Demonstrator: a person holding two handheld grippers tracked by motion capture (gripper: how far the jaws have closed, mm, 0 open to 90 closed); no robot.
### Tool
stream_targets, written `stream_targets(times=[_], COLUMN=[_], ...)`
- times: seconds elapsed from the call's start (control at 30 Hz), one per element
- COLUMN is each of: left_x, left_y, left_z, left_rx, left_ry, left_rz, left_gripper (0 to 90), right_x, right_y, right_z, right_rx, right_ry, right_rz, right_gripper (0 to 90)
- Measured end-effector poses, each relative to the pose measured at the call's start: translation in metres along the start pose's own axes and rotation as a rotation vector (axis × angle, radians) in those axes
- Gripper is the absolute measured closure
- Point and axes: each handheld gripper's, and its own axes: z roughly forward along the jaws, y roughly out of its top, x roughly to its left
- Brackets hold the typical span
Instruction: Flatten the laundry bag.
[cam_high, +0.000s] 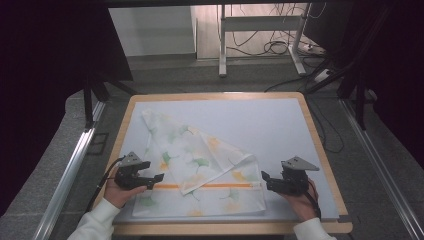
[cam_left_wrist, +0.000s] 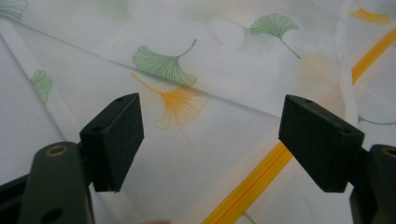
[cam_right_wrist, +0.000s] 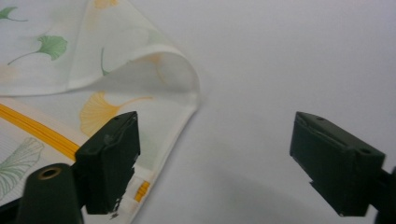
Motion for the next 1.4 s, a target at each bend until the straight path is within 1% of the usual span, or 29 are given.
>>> stream_targets(times=[0.1,0.33,0.4,0.53,0.73,0.9,1.0,1.1,1.17,1.2,1.27,1.4], left_x=[0.0,0.0,-0.001,0.0,-0.001,-0.001,-0.001,-0.001,-0.001,-0.002,-0.003,-0.003], left_y=[0.0,0.0,-0.001,-0.001,-0.001,-0.001,-0.001,-0.001,0.0,0.001,0.001,0.0], left_z=[0.0,0.0,0.0,0.002,0.002,0.002,0.001,0.003,0.003,0.002,0.001,0.002], left_rx=[-0.003,0.001,0.004,0.014,0.015,0.023,0.019,0.028,0.024,0.019,0.018,0.026], left_ry=[-0.004,0.0,0.002,0.008,0.003,-0.001,-0.005,-0.003,-0.001,-0.002,0.0,0.001], left_rz=[-0.002,0.004,0.005,0.015,0.016,0.018,0.019,0.02,0.016,0.015,0.021,0.029], left_gripper=[23.0,22.9,23.0,23.3,23.4,23.7,24.0,24.2,24.2,24.3,24.4,24.4], right_x=[0.002,0.006,0.006,0.007,0.01,0.015,0.018,0.021,0.024,0.025,0.029,0.036], right_y=[0.002,0.001,0.001,0.002,0.004,0.007,0.01,0.014,0.018,0.02,0.027,0.041], right_z=[-0.002,-0.004,-0.004,-0.004,-0.005,-0.006,-0.007,-0.007,-0.006,-0.006,-0.006,-0.008], right_rx=[-0.022,-0.01,-0.013,-0.017,-0.015,-0.017,-0.018,-0.016,-0.013,-0.01,0.002,-0.006], right_ry=[0.024,0.051,0.052,0.065,0.072,0.094,0.112,0.133,0.186,0.195,0.197,0.211], right_rz=[0.01,0.002,-0.003,0.003,-0.012,-0.027,-0.029,-0.042,-0.03,-0.028,-0.031,-0.045], right_gripper=[20.4,23.2,25.5,26.1,26.7,27.7,28.9,30.2,30.6,30.7,30.9,32.0])
